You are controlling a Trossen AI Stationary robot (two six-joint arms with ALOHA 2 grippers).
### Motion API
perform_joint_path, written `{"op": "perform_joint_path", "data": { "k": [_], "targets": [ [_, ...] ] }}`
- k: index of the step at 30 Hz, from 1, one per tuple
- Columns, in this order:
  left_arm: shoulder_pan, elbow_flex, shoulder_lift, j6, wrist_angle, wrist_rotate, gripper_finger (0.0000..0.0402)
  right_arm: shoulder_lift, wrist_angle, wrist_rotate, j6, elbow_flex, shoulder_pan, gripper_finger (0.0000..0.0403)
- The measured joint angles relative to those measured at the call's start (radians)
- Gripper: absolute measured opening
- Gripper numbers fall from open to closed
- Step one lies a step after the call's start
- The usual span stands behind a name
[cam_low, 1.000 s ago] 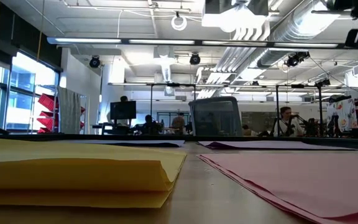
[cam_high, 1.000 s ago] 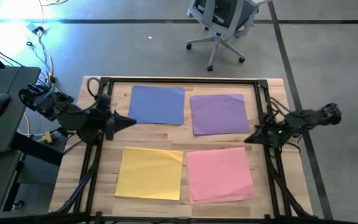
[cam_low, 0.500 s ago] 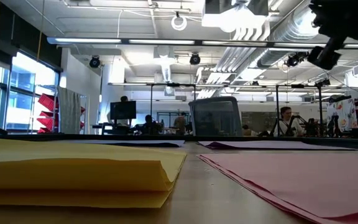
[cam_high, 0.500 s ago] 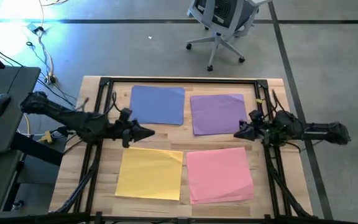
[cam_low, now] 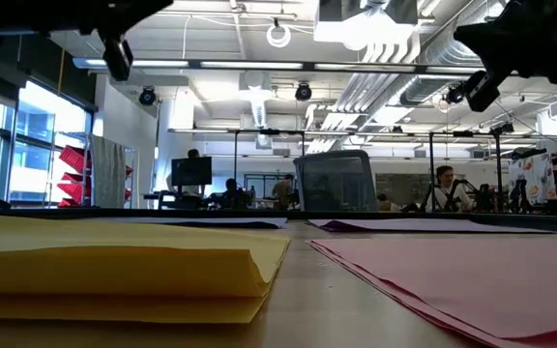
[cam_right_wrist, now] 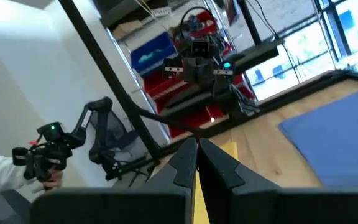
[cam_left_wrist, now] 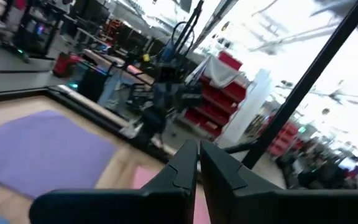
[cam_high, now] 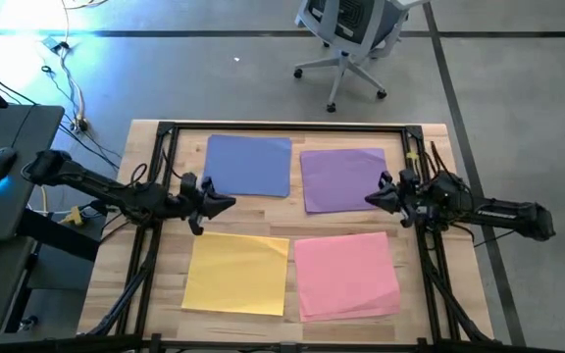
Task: Organize paper
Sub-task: Return to Home Position
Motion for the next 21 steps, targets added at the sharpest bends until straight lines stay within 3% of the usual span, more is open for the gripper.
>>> {"op": "perform_joint_path", "data": {
  "k": [5,16,19,21],
  "targets": [
    [0.000,-0.068,0.001,0.022,-0.039,-0.062,0.0000,0.000,-0.054,-0.003,0.039,0.000,0.000,0.0000],
    [0.000,-0.071,-0.001,0.015,-0.351,-0.064,0.0000,-0.001,-0.117,-0.003,0.041,-0.001,0.000,0.0000],
    [-0.008,-0.092,-0.099,0.015,-0.454,-0.065,0.0000,-0.022,-0.100,-0.003,0.042,-0.036,0.000,0.0000],
    [0.001,-0.126,-0.164,0.015,-0.432,-0.053,0.0000,-0.035,-0.082,-0.003,0.040,-0.073,0.000,0.0000]
  ]
}}
